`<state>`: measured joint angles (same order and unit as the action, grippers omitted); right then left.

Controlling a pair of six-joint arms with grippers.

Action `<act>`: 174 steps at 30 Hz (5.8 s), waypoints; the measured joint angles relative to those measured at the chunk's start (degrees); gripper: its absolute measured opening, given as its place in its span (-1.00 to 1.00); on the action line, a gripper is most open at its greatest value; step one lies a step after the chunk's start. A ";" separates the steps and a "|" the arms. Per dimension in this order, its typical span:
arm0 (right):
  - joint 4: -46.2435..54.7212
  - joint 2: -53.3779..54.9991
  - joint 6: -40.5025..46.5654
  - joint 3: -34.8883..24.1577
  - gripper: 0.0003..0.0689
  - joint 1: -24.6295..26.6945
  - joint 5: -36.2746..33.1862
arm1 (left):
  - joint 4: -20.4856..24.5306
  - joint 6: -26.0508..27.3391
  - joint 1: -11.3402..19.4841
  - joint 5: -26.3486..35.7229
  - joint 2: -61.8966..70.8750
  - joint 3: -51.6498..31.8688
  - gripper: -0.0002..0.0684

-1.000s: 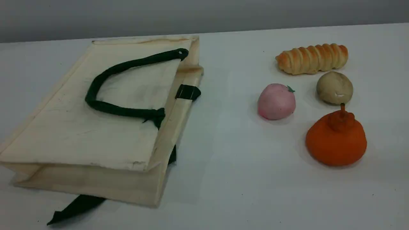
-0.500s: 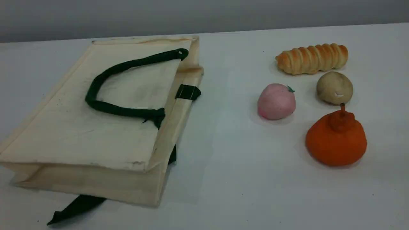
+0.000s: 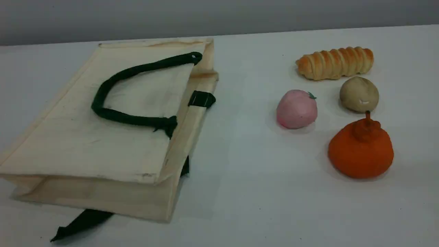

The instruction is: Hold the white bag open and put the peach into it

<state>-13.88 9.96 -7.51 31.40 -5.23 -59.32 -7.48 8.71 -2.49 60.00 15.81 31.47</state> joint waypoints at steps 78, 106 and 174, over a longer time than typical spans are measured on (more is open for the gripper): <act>-6.11 48.35 -3.42 19.41 0.71 0.00 23.84 | -3.12 -4.82 -5.63 -17.32 80.27 34.04 0.62; -6.96 48.35 -3.62 19.41 0.71 0.00 23.34 | -4.64 -6.19 -5.64 -21.94 92.30 34.04 0.62; -6.96 48.35 -3.61 19.41 0.71 0.00 23.17 | -6.31 -7.46 -6.05 -30.29 102.42 33.99 -0.32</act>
<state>-20.84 58.31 -11.12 50.80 -5.23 -36.15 -13.79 1.25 -8.54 29.70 118.23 65.46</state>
